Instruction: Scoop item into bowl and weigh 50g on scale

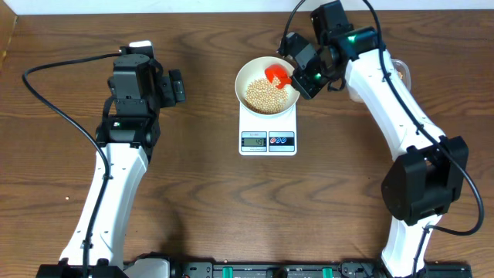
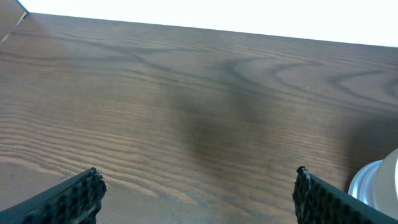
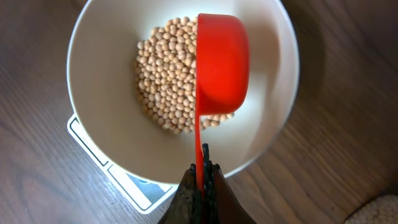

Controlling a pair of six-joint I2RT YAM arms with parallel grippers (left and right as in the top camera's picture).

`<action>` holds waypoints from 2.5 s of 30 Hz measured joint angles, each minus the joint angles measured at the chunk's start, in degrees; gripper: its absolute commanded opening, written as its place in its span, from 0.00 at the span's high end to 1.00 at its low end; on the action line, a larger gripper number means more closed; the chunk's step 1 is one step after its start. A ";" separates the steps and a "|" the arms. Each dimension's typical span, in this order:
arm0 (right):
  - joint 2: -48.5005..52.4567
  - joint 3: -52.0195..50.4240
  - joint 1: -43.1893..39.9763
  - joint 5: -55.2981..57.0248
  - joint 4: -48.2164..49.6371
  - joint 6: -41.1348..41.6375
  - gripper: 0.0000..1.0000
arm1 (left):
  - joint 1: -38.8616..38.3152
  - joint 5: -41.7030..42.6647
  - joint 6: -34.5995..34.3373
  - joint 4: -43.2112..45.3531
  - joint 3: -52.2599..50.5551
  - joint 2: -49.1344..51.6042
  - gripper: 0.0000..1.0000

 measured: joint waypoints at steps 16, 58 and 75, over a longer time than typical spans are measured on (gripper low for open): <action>0.00 0.00 0.17 0.22 0.09 -0.44 0.99 | 0.00 0.00 -0.02 0.00 0.00 0.00 0.01; 0.00 0.00 -3.17 -10.03 0.63 2.23 0.99 | 0.00 0.00 0.00 0.00 0.00 0.00 0.01; 0.00 0.00 0.50 1.90 0.50 0.55 0.99 | 0.00 0.00 -0.02 0.00 0.00 0.00 0.01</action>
